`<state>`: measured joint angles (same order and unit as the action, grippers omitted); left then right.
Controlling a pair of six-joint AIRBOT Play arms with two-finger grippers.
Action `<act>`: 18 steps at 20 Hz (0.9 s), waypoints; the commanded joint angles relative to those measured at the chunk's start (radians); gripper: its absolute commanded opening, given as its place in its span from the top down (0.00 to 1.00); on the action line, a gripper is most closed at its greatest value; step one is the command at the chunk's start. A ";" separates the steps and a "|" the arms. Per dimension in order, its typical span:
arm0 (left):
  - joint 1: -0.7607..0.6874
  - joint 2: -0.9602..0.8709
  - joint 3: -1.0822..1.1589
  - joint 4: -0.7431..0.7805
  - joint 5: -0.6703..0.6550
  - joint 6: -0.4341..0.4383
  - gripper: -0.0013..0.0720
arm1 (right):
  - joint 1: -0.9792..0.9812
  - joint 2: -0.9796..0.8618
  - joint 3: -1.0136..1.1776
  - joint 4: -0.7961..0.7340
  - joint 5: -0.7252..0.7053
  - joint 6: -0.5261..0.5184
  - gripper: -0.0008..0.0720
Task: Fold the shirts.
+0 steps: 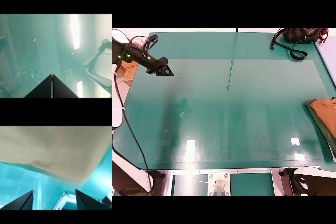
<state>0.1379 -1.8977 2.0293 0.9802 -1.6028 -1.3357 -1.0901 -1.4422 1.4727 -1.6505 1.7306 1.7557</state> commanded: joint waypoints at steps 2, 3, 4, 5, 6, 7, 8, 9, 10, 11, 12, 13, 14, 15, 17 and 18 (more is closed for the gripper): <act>-0.001 0.037 0.004 0.003 0.000 0.003 0.96 | 0.088 -0.006 0.023 0.100 -0.006 0.047 0.21; -0.001 0.062 0.004 0.009 0.013 0.002 0.96 | 0.145 -0.006 0.068 0.166 -0.029 0.047 0.31; -0.001 0.092 0.003 0.016 0.027 0.002 0.96 | 0.207 -0.005 0.106 0.212 -0.046 0.036 0.70; -0.001 0.119 0.003 0.023 0.035 0.000 0.96 | 0.284 -0.003 0.134 0.238 -0.064 0.026 0.96; -0.001 0.148 0.000 0.024 0.035 -0.007 0.96 | 0.363 0.003 0.141 0.242 -0.089 0.020 0.96; -0.007 0.167 -0.004 0.032 0.027 -0.026 0.96 | 0.455 0.010 0.135 0.241 -0.109 0.010 0.96; -0.018 0.187 -0.013 0.054 0.012 -0.033 0.96 | 0.538 0.016 0.122 0.241 -0.124 -0.001 0.97; -0.034 0.212 -0.039 0.088 -0.003 -0.048 0.96 | 0.630 0.030 0.092 0.241 -0.137 -0.014 0.97; -0.054 0.237 -0.073 0.113 -0.011 -0.054 0.96 | 0.710 0.052 0.047 0.241 -0.161 -0.022 0.97; -0.082 0.272 -0.125 0.127 -0.009 -0.055 0.96 | 0.794 0.088 -0.020 0.242 -0.196 -0.025 0.97; -0.112 0.308 -0.186 0.133 -0.001 -0.055 0.96 | 0.867 0.130 -0.098 0.245 -0.238 -0.025 0.97; -0.145 0.354 -0.263 0.142 0.018 -0.055 0.96 | 0.943 0.183 -0.193 0.249 -0.281 -0.030 0.97; -0.177 0.402 -0.347 0.145 0.043 -0.064 0.96 | 1.010 0.236 -0.289 0.251 -0.321 -0.029 0.97; -0.208 0.454 -0.436 0.146 0.076 -0.075 0.96 | 1.076 0.292 -0.393 0.265 -0.360 -0.029 0.97; -0.262 0.561 -0.616 0.146 0.156 -0.098 0.96 | 1.181 0.373 -0.557 0.319 -0.439 -0.029 0.97; -0.278 0.605 -0.689 0.146 0.189 -0.103 0.96 | 1.221 0.394 -0.606 0.344 -0.471 -0.033 0.97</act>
<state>-0.0765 -1.4178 1.5440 1.1141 -1.5101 -1.4124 -0.0231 -1.1458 1.0603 -1.3701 1.3869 1.7306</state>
